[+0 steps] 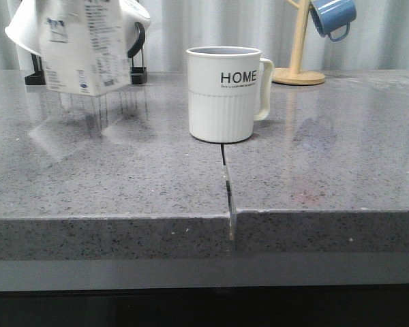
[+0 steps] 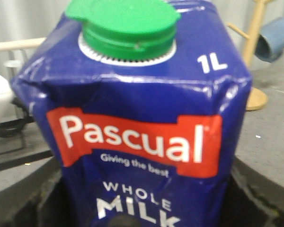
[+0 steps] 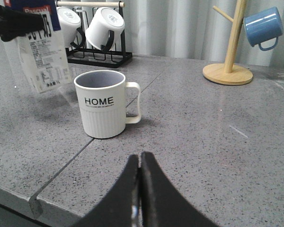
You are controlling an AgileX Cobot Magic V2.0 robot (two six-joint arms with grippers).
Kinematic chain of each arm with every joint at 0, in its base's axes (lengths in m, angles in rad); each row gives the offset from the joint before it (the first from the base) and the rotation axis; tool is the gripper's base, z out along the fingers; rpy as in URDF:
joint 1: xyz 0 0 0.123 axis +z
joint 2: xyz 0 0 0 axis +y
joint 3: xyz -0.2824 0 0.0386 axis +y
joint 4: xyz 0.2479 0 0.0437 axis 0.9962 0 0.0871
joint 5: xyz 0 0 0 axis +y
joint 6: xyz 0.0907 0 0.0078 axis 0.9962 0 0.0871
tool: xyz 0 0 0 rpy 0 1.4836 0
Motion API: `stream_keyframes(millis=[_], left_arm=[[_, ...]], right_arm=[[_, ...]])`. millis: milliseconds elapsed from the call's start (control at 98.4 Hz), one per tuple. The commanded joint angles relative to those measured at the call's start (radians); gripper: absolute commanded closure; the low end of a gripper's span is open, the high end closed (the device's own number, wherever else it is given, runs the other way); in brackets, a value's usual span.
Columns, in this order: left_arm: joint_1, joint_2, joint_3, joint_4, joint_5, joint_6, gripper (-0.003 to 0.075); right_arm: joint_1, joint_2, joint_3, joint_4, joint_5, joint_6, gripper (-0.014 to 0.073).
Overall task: Place milk next to cup
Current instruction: 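Carry the carton toward the mug and lower it beside it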
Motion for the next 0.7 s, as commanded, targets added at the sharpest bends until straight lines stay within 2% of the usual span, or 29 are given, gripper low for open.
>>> stream_keyframes(millis=[0, 366, 590, 691], left_arm=[[-0.042, -0.014, -0.035, -0.021, -0.089, -0.008, 0.0673], [-0.144, 0.051, -0.035, -0.045, -0.131, -0.003, 0.0673], [-0.164, 0.076, -0.035, -0.047, -0.142, -0.003, 0.0673], [-0.164, 0.076, -0.035, -0.047, -0.140, -0.003, 0.0621]], right_arm=[[0.002, 0.007, -0.025, 0.003, -0.077, -0.006, 0.0662], [0.002, 0.007, -0.025, 0.003, -0.077, -0.006, 0.0662], [0.002, 0.007, -0.025, 0.003, -0.077, -0.006, 0.0662], [0.002, 0.007, -0.025, 0.003, -0.077, -0.006, 0.0662]])
